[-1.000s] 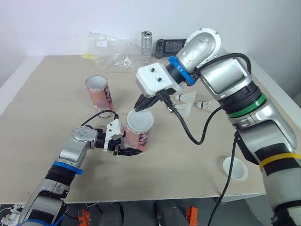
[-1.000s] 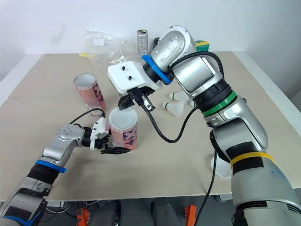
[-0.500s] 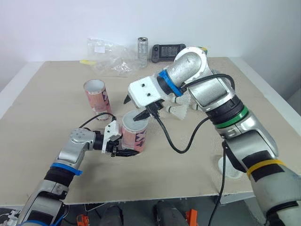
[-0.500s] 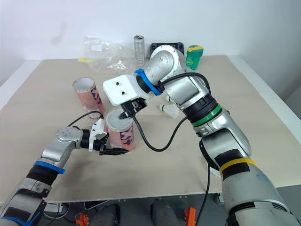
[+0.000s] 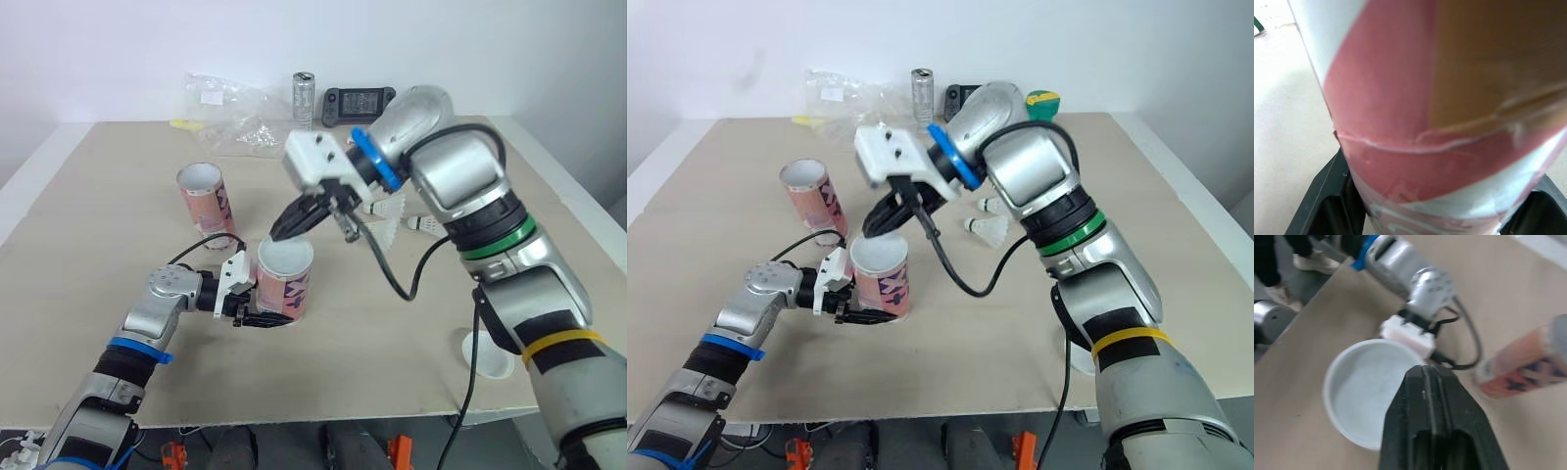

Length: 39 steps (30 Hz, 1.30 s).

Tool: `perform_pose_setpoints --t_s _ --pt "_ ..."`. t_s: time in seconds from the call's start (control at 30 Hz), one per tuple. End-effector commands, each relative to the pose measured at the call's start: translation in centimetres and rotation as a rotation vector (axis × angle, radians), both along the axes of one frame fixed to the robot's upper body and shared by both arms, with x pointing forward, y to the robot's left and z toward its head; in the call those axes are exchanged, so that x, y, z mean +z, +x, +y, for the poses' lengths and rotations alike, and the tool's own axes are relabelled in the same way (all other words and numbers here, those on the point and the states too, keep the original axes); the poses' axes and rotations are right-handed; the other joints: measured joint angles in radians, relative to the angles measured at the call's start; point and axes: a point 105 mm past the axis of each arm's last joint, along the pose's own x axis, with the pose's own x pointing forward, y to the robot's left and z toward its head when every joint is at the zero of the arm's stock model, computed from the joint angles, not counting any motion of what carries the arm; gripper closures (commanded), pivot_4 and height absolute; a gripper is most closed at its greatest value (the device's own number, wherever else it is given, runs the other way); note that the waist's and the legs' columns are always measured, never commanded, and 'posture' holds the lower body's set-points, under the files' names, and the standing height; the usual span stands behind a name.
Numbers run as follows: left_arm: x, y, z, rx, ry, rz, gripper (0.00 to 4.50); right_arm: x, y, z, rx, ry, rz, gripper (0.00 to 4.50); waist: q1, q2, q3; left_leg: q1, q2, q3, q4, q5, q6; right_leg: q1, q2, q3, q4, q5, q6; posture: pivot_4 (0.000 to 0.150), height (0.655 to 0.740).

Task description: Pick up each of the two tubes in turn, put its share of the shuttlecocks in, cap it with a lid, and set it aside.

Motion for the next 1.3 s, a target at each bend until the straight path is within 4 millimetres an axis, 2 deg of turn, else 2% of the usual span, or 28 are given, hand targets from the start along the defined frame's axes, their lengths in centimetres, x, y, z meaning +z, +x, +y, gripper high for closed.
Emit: perform_pose_setpoints --t_s 0.03,0.13,0.2,0.23,0.33,0.4,0.5,0.57,0.63,0.7,0.73,0.77,0.87,1.03,1.17,1.3 --pt "-2.3 -0.3 0.9 0.027 0.088 0.068 1.66 -2.4 -1.1 0.0 0.079 -0.127 -0.051 4.49 0.000 0.000 0.000 0.000 0.000 0.000 0.000 0.000 0.000 0.000 0.000 0.000 0.000 0.000 0.000 0.150 0.7236" --pt "-2.2 -0.3 1.0 0.030 0.087 0.066 1.66 -5.9 -0.3 -0.5 0.103 -0.261 -0.147 4.49 0.000 0.000 -0.002 0.001 0.000 0.000 0.000 0.000 0.000 0.001 0.000 0.000 0.000 0.000 0.000 0.150 0.7236" --pt "-2.2 -0.3 1.0 0.033 0.086 0.065 1.66 -6.1 0.2 -0.5 0.105 -0.270 -0.177 4.49 -0.001 0.001 -0.004 0.003 0.000 0.000 0.000 0.000 0.000 0.003 0.000 0.000 -0.001 -0.001 -0.001 0.150 0.7236" --pt "-2.2 -0.2 1.0 0.034 0.086 0.065 1.66 -5.6 0.2 -0.4 0.102 -0.247 -0.170 4.49 -0.001 0.001 -0.005 0.005 0.000 0.000 0.000 0.000 0.000 0.004 0.000 0.000 -0.001 -0.002 -0.002 0.150 0.7236" --pt "-1.9 0.1 1.1 0.061 0.071 0.045 1.66 -0.6 -0.2 1.4 0.052 -0.004 -0.031 4.49 -0.006 0.000 -0.005 0.006 0.000 0.000 0.000 0.000 0.000 0.004 0.000 0.000 0.000 -0.001 -0.005 0.150 0.7236" --pt "-1.6 0.2 1.1 0.081 0.041 0.035 1.66 1.7 -0.2 1.1 0.036 0.086 -0.009 4.49 -0.006 0.001 -0.003 0.006 0.000 0.001 0.000 0.001 0.000 0.003 0.000 0.001 0.000 0.001 -0.006 0.150 0.7236" --pt "-1.1 0.4 1.0 0.094 0.015 0.010 1.66 4.0 0.1 -0.2 -0.034 0.189 0.055 3.60 -0.004 0.001 -0.001 0.001 0.000 0.000 0.000 0.002 -0.001 0.001 0.000 0.001 0.000 0.001 -0.005 0.150 0.7236" --pt "-0.9 0.3 0.9 0.092 0.004 0.000 1.66 5.0 0.2 -2.2 -0.090 0.253 0.074 2.75 0.001 0.000 -0.001 0.000 0.000 0.000 0.000 0.002 -0.001 0.000 0.000 0.001 -0.001 0.001 -0.004 0.150 0.7236" --pt "-0.8 0.2 0.9 0.091 0.004 -0.021 1.66 5.1 0.0 -4.0 -0.135 0.289 0.078 1.70 0.003 -0.001 0.000 -0.001 0.000 -0.001 0.000 0.001 -0.003 0.000 -0.001 0.000 -0.002 0.000 -0.001 0.150 0.7236" --pt "-0.7 0.2 1.1 0.099 -0.001 -0.028 0.92 4.9 -0.4 -5.2 -0.181 0.322 0.101 0.73 0.002 -0.001 0.000 -0.002 0.000 -0.001 0.000 0.000 -0.003 0.001 -0.001 -0.001 -0.003 0.000 0.000 0.150 0.7236" --pt "-0.6 0.2 1.1 0.099 -0.009 -0.026 0.62 4.5 -0.7 -6.1 -0.203 0.329 0.108 0.23 0.002 -0.001 0.000 -0.002 0.000 -0.001 -0.001 -0.001 -0.002 0.000 -0.001 0.000 -0.004 -0.001 0.000 0.150 0.7236" --pt "-0.4 0.2 1.0 0.102 -0.024 -0.032 0.08 3.9 -1.1 -6.8 -0.222 0.326 0.109 0.00 0.001 -0.001 0.001 -0.002 0.000 -0.001 -0.001 -0.001 -0.001 0.000 0.000 0.000 -0.004 -0.001 0.000 0.150 0.7236" --pt "0.2 0.0 0.9 0.097 -0.067 -0.038 0.03 1.6 -2.3 -8.8 -0.298 0.326 0.147 0.00 0.002 -0.001 0.001 -0.004 0.000 -0.001 -0.002 -0.003 0.000 -0.002 0.000 0.000 -0.004 -0.003 0.000 0.150 0.7236" --pt "0.9 -0.6 1.5 0.102 -0.083 -0.117 0.03 -3.2 -3.7 -10.3 -0.411 0.305 0.208 0.00 0.001 0.000 0.003 -0.009 0.000 0.000 -0.002 -0.004 0.002 -0.007 0.000 0.001 -0.004 -0.004 0.000 0.150 0.7236" --pt "0.2 -1.9 3.5 0.131 -0.034 -0.105 0.03 -7.0 -4.0 -10.0 -0.481 0.312 0.203 0.00 0.000 0.000 0.003 -0.015 0.000 0.000 -0.001 -0.004 0.002 -0.011 0.000 0.001 -0.005 -0.004 0.001 0.150 0.7236" --pt "0.3 -1.9 6.4 0.258 -0.050 -0.112 0.03 -8.7 -2.4 -8.4 -0.563 0.455 0.198 0.00 -0.004 0.000 0.004 -0.014 0.001 0.000 -0.001 -0.004 0.002 -0.011 0.000 0.001 -0.005 -0.002 0.001 0.150 0.7236"
